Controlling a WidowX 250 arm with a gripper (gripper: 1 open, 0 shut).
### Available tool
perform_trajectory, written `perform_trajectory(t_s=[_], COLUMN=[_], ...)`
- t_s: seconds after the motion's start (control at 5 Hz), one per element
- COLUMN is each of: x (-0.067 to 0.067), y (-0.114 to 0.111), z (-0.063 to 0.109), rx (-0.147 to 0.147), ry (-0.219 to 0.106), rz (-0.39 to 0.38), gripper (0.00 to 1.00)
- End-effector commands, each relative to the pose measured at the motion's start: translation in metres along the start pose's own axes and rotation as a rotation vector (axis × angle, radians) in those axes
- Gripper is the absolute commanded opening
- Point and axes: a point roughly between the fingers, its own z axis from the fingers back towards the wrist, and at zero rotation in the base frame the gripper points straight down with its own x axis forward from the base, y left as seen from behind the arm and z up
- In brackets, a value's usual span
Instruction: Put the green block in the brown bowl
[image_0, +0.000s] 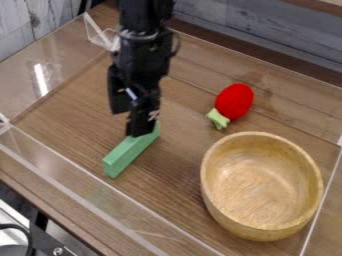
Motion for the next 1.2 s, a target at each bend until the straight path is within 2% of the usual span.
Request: perform_trajectory(t_s=[0.0,0.2,0.4,1.0], x=[-0.007,-0.008,-0.003,0.01], y=[0.006,0.012,0.016,0.021], z=[-0.005,-0.021,-0.03,-0.048], rx=[0.034,0.032,0.033,0.031], ry=[-0.053,-0.059,-0.069,-0.1], rz=[-0.032,-0.051,-0.054,-0.04], gripper=[1.0,1.0,1.0,1.0])
